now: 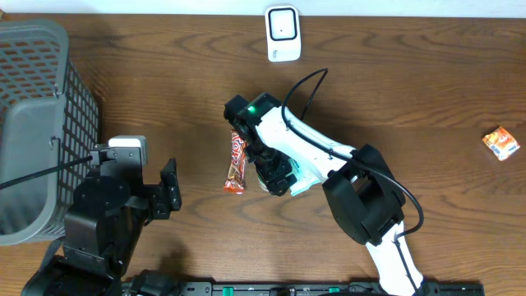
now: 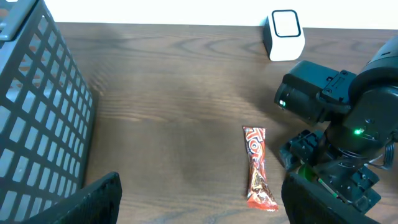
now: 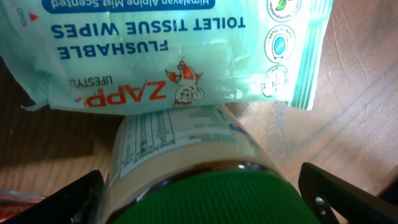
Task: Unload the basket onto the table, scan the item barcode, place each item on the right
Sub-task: 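Lower the right gripper over the green-lidded jar, then close the right gripper around the green-lidded jar, then lift the jar and hold its label under the scanner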
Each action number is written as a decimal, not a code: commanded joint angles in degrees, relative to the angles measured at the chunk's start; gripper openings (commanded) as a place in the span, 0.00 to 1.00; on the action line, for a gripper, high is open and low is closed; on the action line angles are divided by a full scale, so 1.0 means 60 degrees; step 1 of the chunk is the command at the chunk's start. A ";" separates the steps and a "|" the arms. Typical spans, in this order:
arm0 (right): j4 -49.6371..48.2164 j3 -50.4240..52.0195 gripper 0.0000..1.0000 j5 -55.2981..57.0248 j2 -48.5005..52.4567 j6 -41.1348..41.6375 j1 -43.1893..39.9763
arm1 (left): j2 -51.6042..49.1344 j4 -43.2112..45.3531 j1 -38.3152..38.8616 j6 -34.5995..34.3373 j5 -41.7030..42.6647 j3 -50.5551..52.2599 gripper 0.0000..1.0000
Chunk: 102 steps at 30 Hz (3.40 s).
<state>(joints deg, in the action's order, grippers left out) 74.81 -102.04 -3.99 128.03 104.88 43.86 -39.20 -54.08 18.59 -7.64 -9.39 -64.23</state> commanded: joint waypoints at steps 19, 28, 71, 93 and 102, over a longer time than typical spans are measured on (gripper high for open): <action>-0.1231 0.1115 0.59 0.0259 -0.0069 -0.2193 0.0328 | 0.0015 -0.0164 -0.0004 0.0018 -0.0087 -0.0149 0.83; -0.1239 0.0739 0.58 -0.1767 -0.0073 -0.7158 -0.0022 | -0.0004 -0.0200 -0.0004 0.0018 -0.0087 -0.0146 0.83; 0.0189 -0.0790 0.48 -0.5249 -0.0073 -1.3897 -0.3508 | -0.0004 -0.0200 -0.0004 0.0018 -0.0087 -0.0146 0.83; -0.7082 -0.3493 0.56 0.2127 0.0291 -1.3529 -0.3421 | -0.0004 -0.0200 -0.0004 0.0018 -0.0087 -0.0146 0.83; -1.0440 -0.3493 0.57 0.2667 0.1530 -1.4076 -0.3406 | -0.0004 -0.0200 -0.0004 0.0018 -0.0087 -0.0146 0.83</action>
<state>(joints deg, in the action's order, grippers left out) 15.35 -122.15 8.71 134.69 22.48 22.85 -39.22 -55.20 18.59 -7.66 -9.39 -64.23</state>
